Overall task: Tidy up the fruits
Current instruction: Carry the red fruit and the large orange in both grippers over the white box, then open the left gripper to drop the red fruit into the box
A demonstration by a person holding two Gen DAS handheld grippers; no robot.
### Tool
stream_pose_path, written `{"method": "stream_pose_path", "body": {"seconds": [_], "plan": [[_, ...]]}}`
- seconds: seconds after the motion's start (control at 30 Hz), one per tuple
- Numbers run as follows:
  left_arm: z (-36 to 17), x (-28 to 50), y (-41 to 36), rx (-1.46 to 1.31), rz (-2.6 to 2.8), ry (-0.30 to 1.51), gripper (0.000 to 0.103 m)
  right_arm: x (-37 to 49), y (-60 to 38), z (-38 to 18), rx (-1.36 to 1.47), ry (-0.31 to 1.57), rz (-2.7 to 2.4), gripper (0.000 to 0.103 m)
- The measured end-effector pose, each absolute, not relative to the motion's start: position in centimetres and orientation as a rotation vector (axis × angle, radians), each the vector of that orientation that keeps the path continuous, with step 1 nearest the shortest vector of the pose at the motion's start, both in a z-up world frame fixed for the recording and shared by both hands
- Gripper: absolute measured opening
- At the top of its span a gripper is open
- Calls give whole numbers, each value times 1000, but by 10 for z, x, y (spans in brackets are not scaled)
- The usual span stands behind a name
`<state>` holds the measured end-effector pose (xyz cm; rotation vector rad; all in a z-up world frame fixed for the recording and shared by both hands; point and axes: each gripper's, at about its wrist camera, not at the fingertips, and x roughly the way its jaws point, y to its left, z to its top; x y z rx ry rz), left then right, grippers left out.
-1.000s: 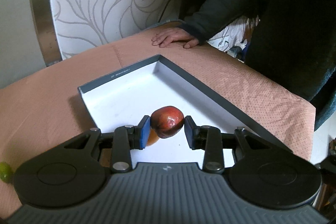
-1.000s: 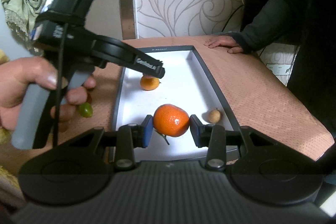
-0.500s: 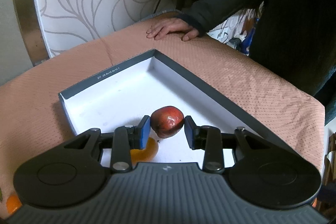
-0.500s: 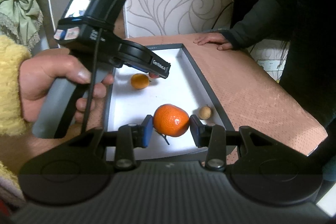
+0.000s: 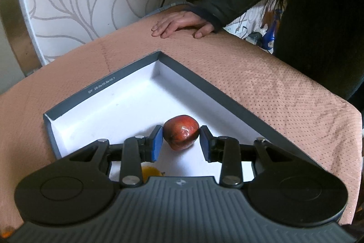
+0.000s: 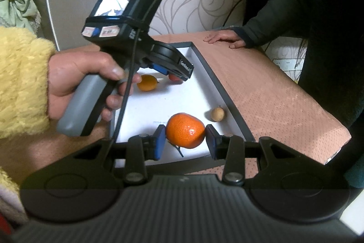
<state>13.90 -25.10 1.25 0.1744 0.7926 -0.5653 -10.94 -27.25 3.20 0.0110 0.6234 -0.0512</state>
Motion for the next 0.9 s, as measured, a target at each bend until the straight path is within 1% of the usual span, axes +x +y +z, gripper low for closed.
{"method": "stream_pose_path", "body": {"seconds": [0.47,0.8,0.87,0.9], "plan": [[23,152,-265,215,-558,770,40,-116,-269,33,11,622,-66,41],[13,157,-269,221,-529,799,41,-116,-271,33,19,617,-69,41],[13,156,-269,227,-528,793,43,-116,-270,33,18,617,-65,41],[14,156,-269,229,-527,791,47,-116,-270,33,19,616,-63,41]]}}
